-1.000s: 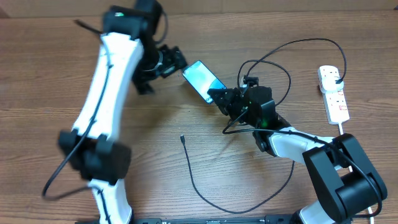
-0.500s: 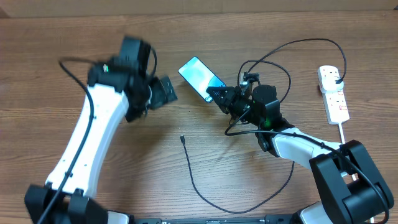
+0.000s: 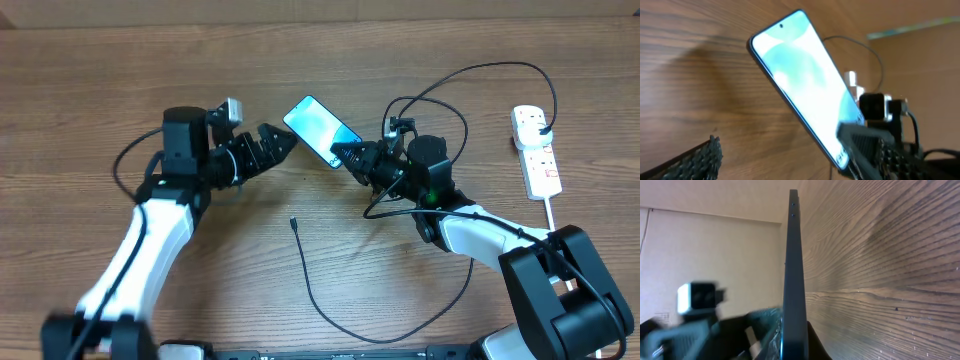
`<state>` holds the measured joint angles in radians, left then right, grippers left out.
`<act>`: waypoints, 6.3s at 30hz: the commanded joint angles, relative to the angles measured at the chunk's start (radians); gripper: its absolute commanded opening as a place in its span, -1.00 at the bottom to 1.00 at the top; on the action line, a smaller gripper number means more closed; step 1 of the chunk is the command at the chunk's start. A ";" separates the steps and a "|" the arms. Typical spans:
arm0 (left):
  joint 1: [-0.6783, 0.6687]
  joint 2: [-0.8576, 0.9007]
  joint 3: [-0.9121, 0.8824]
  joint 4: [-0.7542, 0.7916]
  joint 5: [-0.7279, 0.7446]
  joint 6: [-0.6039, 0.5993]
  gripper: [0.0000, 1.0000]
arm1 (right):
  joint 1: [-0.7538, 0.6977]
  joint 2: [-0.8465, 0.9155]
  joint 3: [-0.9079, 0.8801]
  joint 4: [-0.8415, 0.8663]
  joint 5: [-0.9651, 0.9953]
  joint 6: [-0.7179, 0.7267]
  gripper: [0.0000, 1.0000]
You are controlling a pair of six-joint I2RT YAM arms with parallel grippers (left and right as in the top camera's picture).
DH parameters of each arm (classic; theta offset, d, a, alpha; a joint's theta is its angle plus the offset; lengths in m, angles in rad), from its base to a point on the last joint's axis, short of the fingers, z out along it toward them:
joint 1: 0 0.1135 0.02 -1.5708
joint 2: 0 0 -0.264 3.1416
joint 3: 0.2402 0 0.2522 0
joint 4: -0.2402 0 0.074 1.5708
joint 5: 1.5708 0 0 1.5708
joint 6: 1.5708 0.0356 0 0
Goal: Plug charger to phone and switch on socket
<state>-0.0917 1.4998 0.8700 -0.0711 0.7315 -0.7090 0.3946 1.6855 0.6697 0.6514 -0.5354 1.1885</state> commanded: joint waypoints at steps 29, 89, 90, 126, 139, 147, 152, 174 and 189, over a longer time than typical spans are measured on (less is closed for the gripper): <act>-0.112 0.426 -0.024 1.098 0.106 -0.795 1.00 | -0.001 -0.034 0.020 0.032 0.090 0.073 -0.92; -0.111 0.426 -0.024 1.272 0.021 -0.973 -0.43 | 0.097 0.025 0.020 0.110 0.089 0.306 -0.92; -0.111 0.426 -0.024 1.272 0.021 -0.971 -0.49 | 0.097 0.025 0.020 0.110 0.087 0.309 -0.92; 0.237 0.426 -0.008 0.945 0.558 -0.849 -0.92 | 0.098 -0.418 0.020 -0.573 0.272 -0.662 0.99; 0.237 0.463 0.181 0.800 0.630 -0.772 -0.91 | 0.438 -0.253 0.020 -0.538 0.613 -0.846 0.99; 0.237 0.514 0.197 0.801 0.635 -0.778 -0.92 | 0.550 -0.112 0.137 -0.644 0.703 -0.993 0.99; 0.237 0.515 0.197 0.801 0.650 -0.772 -0.91 | 0.561 -0.049 0.213 -0.706 0.773 -0.955 0.99; 0.237 0.515 0.197 0.803 0.682 -0.749 -0.92 | 0.625 0.202 0.428 -0.938 0.798 -0.743 0.63; 0.237 0.515 0.197 0.803 0.684 -0.754 -0.91 | 0.625 0.227 0.428 -0.956 0.779 -0.693 0.11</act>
<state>0.1448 2.0144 1.0462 0.7254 1.3846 -1.4849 1.0214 1.8893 1.0679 -0.3145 0.2337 0.4793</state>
